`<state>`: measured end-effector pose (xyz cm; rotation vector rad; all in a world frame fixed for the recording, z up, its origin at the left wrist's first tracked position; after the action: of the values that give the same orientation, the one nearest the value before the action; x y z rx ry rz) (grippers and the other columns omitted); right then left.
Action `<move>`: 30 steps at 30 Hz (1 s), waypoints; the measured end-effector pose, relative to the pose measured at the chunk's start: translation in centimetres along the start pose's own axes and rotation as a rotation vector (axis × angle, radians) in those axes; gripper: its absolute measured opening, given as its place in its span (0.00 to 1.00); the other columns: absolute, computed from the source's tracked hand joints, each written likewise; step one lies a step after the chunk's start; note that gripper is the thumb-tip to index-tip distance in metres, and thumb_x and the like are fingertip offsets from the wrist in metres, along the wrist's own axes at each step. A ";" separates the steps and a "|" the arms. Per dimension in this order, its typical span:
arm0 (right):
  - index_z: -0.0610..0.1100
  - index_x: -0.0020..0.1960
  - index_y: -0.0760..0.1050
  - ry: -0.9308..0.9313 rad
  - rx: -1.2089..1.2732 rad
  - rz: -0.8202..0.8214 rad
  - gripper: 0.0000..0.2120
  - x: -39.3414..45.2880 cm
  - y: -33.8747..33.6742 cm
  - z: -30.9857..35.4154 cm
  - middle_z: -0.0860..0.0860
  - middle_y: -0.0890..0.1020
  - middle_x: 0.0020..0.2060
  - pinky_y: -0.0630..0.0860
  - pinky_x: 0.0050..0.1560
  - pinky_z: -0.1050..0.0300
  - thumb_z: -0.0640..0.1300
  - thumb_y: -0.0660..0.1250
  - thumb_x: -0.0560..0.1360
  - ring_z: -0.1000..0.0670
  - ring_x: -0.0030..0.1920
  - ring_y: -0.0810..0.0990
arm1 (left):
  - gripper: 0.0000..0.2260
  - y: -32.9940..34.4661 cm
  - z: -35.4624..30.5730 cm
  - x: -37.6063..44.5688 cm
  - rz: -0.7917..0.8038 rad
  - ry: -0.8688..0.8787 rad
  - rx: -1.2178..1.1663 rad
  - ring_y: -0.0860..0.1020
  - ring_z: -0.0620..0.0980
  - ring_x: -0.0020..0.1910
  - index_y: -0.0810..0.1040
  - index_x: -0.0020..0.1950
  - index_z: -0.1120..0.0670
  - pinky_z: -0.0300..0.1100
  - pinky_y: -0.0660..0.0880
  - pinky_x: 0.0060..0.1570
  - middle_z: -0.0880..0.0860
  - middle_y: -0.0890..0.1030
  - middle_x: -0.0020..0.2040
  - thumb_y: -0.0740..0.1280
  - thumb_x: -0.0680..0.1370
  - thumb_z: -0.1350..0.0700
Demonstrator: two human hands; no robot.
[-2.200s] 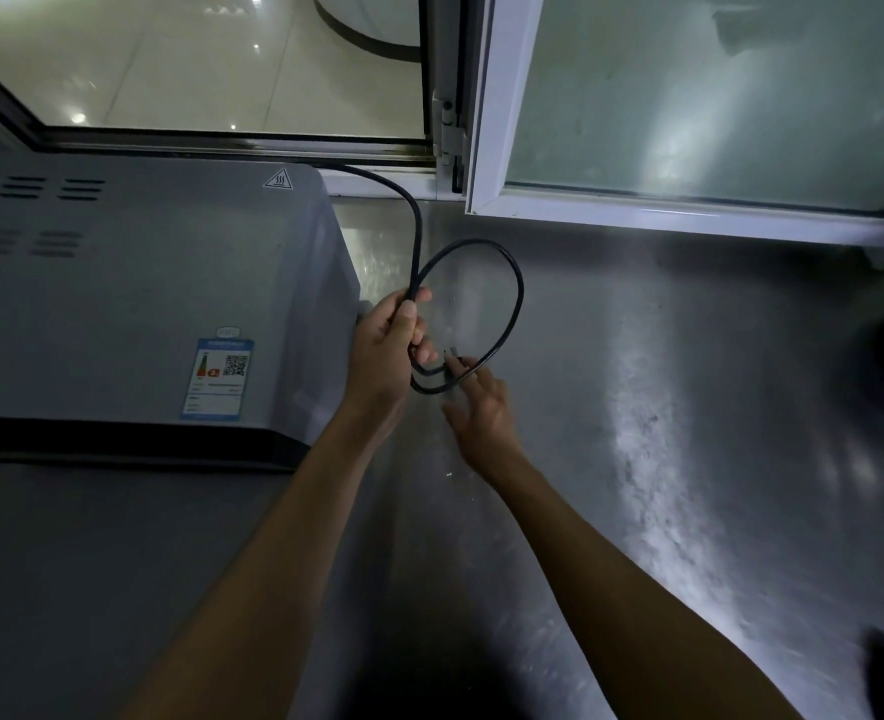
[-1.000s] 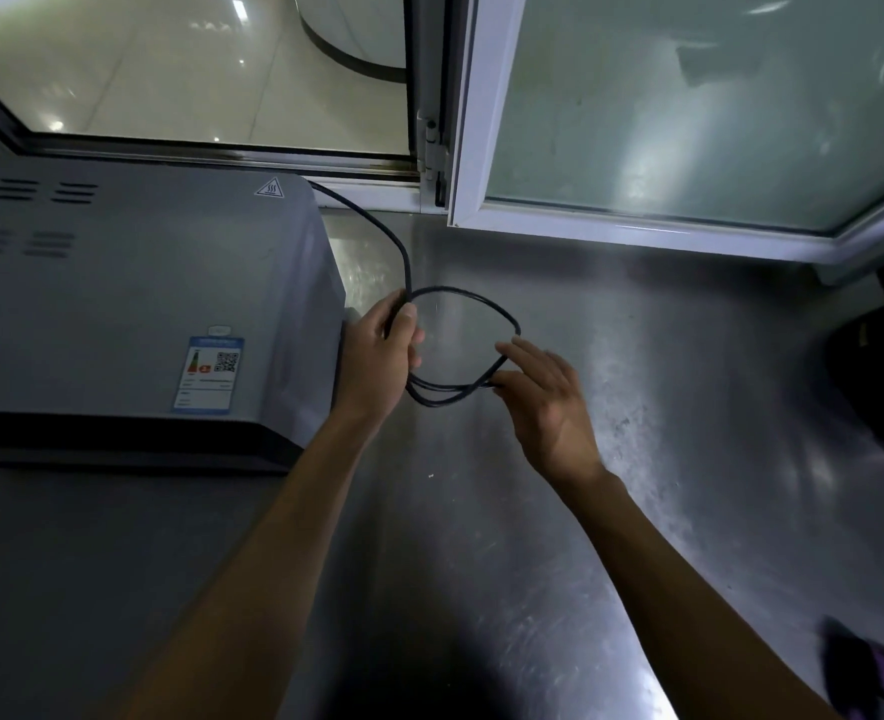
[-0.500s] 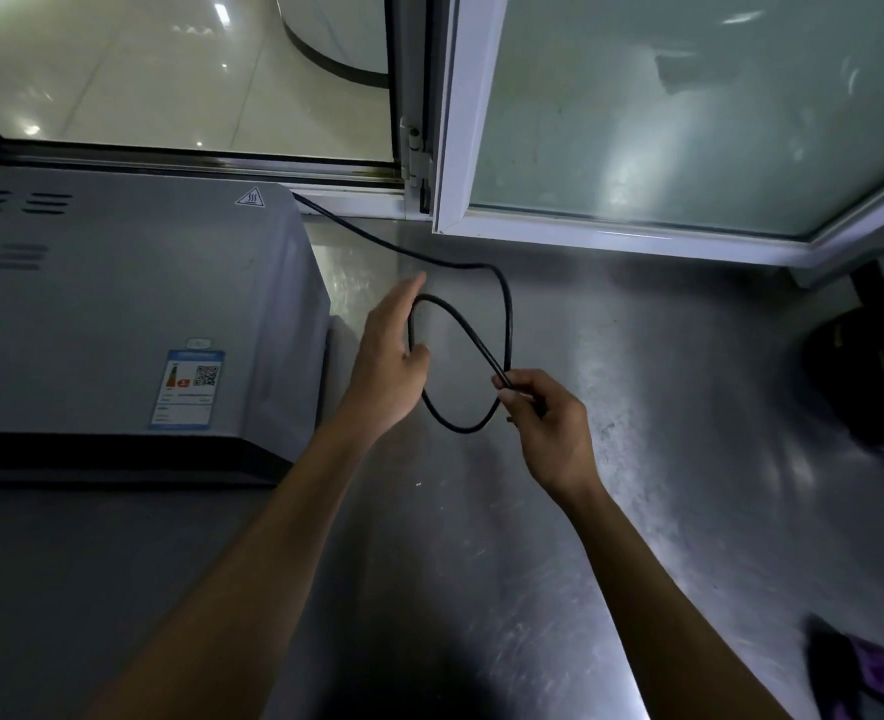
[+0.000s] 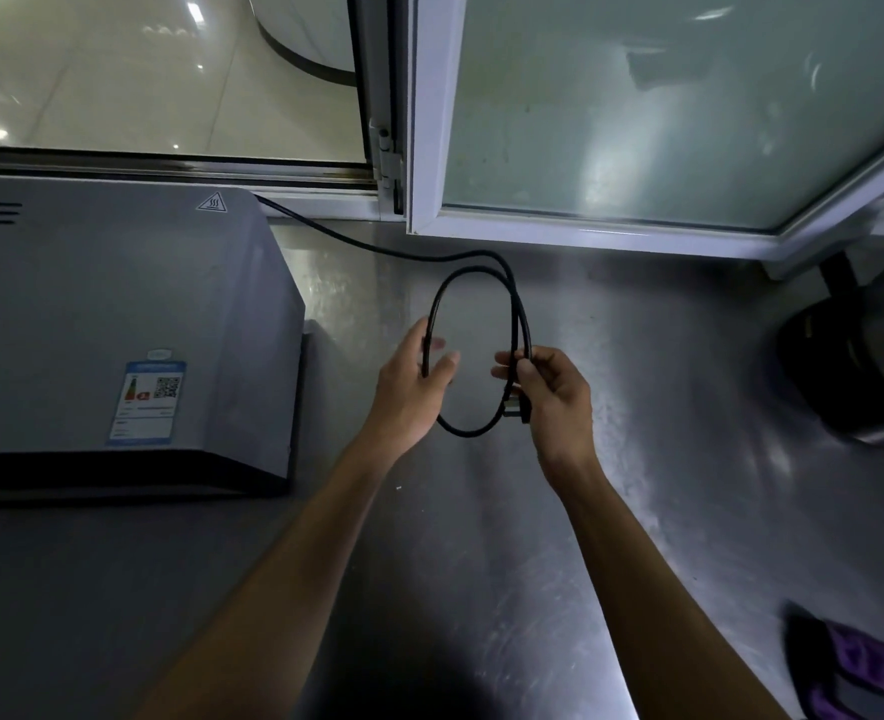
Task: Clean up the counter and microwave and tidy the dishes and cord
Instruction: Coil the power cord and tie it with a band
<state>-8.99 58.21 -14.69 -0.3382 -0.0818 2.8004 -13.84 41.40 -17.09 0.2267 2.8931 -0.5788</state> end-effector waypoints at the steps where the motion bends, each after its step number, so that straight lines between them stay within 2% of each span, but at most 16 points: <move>1: 0.39 0.58 0.76 0.005 0.013 -0.008 0.08 0.0 0.2 0.1 0.50 0.85 0.52 0.81 0.48 0.52 0.39 0.59 0.83 0.51 0.52 0.85 | 0.25 0.2 0.1 0.0 -0.005 -0.005 -0.021 0.82 0.45 0.47 0.62 0.77 0.47 0.50 0.81 0.53 0.44 0.75 0.64 0.65 0.81 0.50; 3: 0.42 0.61 0.73 0.015 0.041 -0.020 0.09 -0.1 0.5 0.2 0.50 0.85 0.52 0.82 0.50 0.49 0.40 0.59 0.84 0.51 0.52 0.85 | 0.28 0.2 -0.1 0.2 -0.024 -0.003 -0.049 0.81 0.46 0.44 0.59 0.79 0.47 0.46 0.81 0.49 0.44 0.74 0.66 0.66 0.81 0.54; 6: 0.47 0.68 0.69 0.017 0.050 -0.054 0.13 -0.3 0.8 0.5 0.52 0.86 0.51 0.83 0.46 0.52 0.40 0.58 0.84 0.51 0.50 0.85 | 0.28 -0.4 -0.9 0.7 -0.058 0.055 -0.078 0.81 0.50 0.46 0.60 0.79 0.47 0.44 0.81 0.43 0.42 0.73 0.67 0.65 0.81 0.59; 9: 0.50 0.69 0.70 -0.001 0.013 -0.078 0.15 -0.2 0.9 1.0 0.51 0.86 0.48 0.83 0.41 0.54 0.40 0.60 0.83 0.50 0.46 0.85 | 0.26 -1.1 -1.5 1.3 -0.075 0.142 -0.016 0.78 0.40 0.56 0.63 0.77 0.46 0.36 0.76 0.45 0.42 0.74 0.69 0.60 0.82 0.63; 10: 0.50 0.68 0.71 -0.005 -0.004 -0.083 0.15 -0.2 0.9 1.2 0.51 0.85 0.46 0.83 0.41 0.54 0.40 0.62 0.82 0.49 0.45 0.85 | 0.25 -1.3 -1.5 1.6 -0.078 0.156 -0.001 0.78 0.38 0.56 0.64 0.77 0.46 0.34 0.75 0.46 0.42 0.74 0.70 0.59 0.82 0.64; 12: 0.48 0.67 0.74 -0.001 -0.035 -0.091 0.15 -0.1 0.9 1.3 0.48 0.85 0.43 0.83 0.41 0.53 0.40 0.65 0.81 0.48 0.43 0.84 | 0.25 -1.6 -1.5 2.3 -0.073 0.177 0.003 0.77 0.36 0.51 0.64 0.77 0.46 0.31 0.74 0.46 0.43 0.74 0.70 0.58 0.83 0.64; 13: 0.48 0.64 0.76 0.004 -0.039 -0.094 0.13 -0.2 0.9 1.3 0.47 0.85 0.43 0.83 0.41 0.52 0.40 0.65 0.81 0.46 0.42 0.84 | 0.24 -1.6 -1.5 2.6 -0.060 0.187 0.009 0.77 0.37 0.53 0.64 0.78 0.47 0.31 0.74 0.49 0.44 0.74 0.71 0.58 0.83 0.64; 14: 0.49 0.62 0.77 0.008 -0.039 -0.096 0.12 -0.2 0.9 1.2 0.47 0.84 0.43 0.82 0.41 0.51 0.40 0.65 0.81 0.46 0.42 0.84 | 0.24 -1.5 -1.4 3.0 -0.046 0.199 0.039 0.77 0.40 0.59 0.64 0.78 0.48 0.34 0.74 0.56 0.47 0.73 0.72 0.58 0.83 0.63; 15: 0.49 0.61 0.77 0.009 -0.041 -0.096 0.11 -0.2 0.9 1.2 0.46 0.84 0.43 0.82 0.41 0.52 0.39 0.64 0.81 0.46 0.42 0.84 | 0.23 -1.4 -1.5 3.3 -0.034 0.219 0.089 0.74 0.45 0.66 0.64 0.78 0.49 0.40 0.73 0.63 0.49 0.73 0.72 0.58 0.83 0.62; 17: 0.49 0.60 0.77 0.010 -0.056 -0.100 0.11 -0.3 0.8 1.0 0.47 0.83 0.43 0.82 0.42 0.55 0.39 0.63 0.81 0.50 0.41 0.83 | 0.21 -1.3 -1.7 3.9 -0.022 0.255 0.180 0.69 0.49 0.72 0.66 0.77 0.51 0.47 0.68 0.71 0.53 0.72 0.72 0.58 0.84 0.61; 19: 0.50 0.59 0.78 0.019 -0.060 -0.111 0.11 -0.4 0.4 0.7 0.47 0.83 0.44 0.81 0.42 0.57 0.39 0.62 0.81 0.53 0.40 0.82 | 0.19 -1.3 -2.0 4.7 -0.038 0.308 0.234 0.67 0.50 0.72 0.70 0.75 0.52 0.48 0.66 0.72 0.52 0.73 0.71 0.60 0.83 0.62; 23: 0.47 0.61 0.79 0.028 -0.062 -0.090 0.12 -0.3 -0.2 0.2 0.47 0.82 0.44 0.80 0.44 0.60 0.37 0.61 0.82 0.52 0.41 0.81 | 0.18 -1.1 -2.5 6.3 -0.086 0.434 0.403 0.66 0.52 0.73 0.72 0.71 0.52 0.57 0.68 0.68 0.51 0.72 0.71 0.66 0.80 0.60; 26: 0.47 0.59 0.79 0.011 -0.053 -0.083 0.12 -0.1 -0.7 0.1 0.47 0.82 0.43 0.80 0.45 0.59 0.36 0.60 0.82 0.51 0.41 0.81 | 0.21 -0.9 -3.3 6.9 -0.125 0.500 0.508 0.64 0.52 0.74 0.69 0.70 0.53 0.52 0.67 0.66 0.52 0.68 0.73 0.69 0.79 0.55; 28: 0.46 0.58 0.79 0.003 -0.036 -0.079 0.12 0.1 -1.0 0.1 0.47 0.81 0.42 0.80 0.46 0.57 0.36 0.60 0.82 0.49 0.42 0.81 | 0.23 -0.6 -3.6 7.3 -0.096 0.520 0.573 0.61 0.52 0.77 0.65 0.74 0.53 0.55 0.63 0.69 0.53 0.66 0.75 0.65 0.81 0.51; 30: 0.45 0.57 0.79 0.005 -0.008 -0.086 0.11 0.3 -1.2 0.2 0.47 0.81 0.42 0.80 0.47 0.56 0.36 0.60 0.82 0.49 0.42 0.81 | 0.24 -0.3 -3.3 7.8 -0.044 0.470 0.652 0.60 0.51 0.78 0.62 0.77 0.53 0.60 0.54 0.75 0.53 0.66 0.76 0.58 0.83 0.45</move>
<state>-8.96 59.46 -14.50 -0.3356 -0.1041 2.7152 -21.98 43.30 -15.62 0.4327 3.0205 -1.6675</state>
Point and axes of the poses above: each hand's wrist, its own x-axis towards the middle knuckle, its own y-axis out of the palm, z = x × y, the point moved 4 cm from there along x, towards the middle knuckle
